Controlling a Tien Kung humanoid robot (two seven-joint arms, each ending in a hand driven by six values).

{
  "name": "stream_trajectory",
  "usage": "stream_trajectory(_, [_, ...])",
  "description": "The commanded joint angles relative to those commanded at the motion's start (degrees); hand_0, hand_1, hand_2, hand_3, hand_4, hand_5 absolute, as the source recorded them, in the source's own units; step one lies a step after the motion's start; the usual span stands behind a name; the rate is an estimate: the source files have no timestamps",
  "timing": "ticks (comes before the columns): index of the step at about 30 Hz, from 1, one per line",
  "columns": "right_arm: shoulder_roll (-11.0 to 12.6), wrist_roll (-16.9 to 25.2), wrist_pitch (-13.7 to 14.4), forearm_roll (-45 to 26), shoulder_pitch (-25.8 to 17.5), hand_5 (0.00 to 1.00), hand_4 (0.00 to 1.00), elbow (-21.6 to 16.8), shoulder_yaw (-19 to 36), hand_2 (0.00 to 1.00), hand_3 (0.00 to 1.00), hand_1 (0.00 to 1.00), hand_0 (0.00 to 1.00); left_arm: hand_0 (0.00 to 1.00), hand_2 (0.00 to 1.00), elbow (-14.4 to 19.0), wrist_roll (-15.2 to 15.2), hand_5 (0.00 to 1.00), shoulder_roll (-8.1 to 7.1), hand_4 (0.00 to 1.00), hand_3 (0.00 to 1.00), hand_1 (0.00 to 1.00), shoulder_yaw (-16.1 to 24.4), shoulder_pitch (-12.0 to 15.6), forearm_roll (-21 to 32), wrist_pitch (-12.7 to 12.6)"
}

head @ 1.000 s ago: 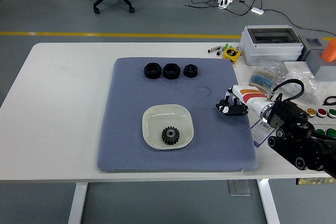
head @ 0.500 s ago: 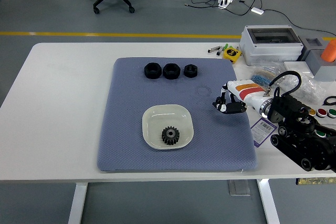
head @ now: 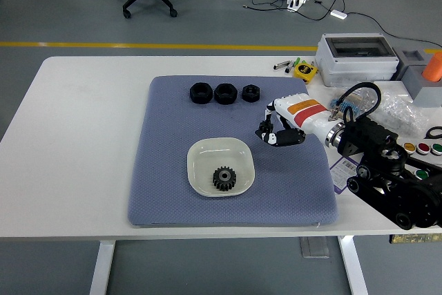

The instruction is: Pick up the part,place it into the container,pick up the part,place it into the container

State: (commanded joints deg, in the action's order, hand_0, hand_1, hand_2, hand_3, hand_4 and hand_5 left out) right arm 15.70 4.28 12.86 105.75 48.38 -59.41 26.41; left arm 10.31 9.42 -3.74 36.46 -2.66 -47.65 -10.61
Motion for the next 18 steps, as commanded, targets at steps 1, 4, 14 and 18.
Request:
stream_trajectory(1, [0.0, 0.1, 0.2, -0.1, -0.1, 0.507, 0.623, -1.0, -0.3, 0.104, 0.186, 0.002, 0.002, 0.726, 0.697, 0.0, 0.0, 0.632, 0.0, 0.641, 0.589, 0.696, 0.2, 0.0, -0.2, 0.0])
stream_trajectory(4, [-0.6, 0.4, 0.8, 0.1, -0.1, 0.462, 0.622, -5.5, -1.7, 0.106, 0.189, 0.002, 0.002, 0.726, 0.696, 0.0, 0.1, 0.632, 0.04, 0.64, 0.59, 0.697, 0.7, 0.2, -0.6, -0.1])
stream_trajectory(14, [-4.6, 2.8, 5.1, -0.5, 0.8, 0.383, 0.67, -4.5, -8.9, 0.116, 0.199, 0.002, 0.002, 0.727, 0.697, 0.0, 0.1, 0.63, -0.07, 0.639, 0.59, 0.699, 0.7, 0.3, -0.7, -0.1])
stream_trajectory(18, [-5.4, 2.8, 6.2, -0.2, 0.9, 0.3, 0.741, -2.4, -9.6, 0.13, 0.233, 0.004, 0.002, 0.726, 0.696, 0.0, 0.1, 0.629, -0.13, 0.639, 0.59, 0.7, 0.7, 0.3, -0.8, -0.2])
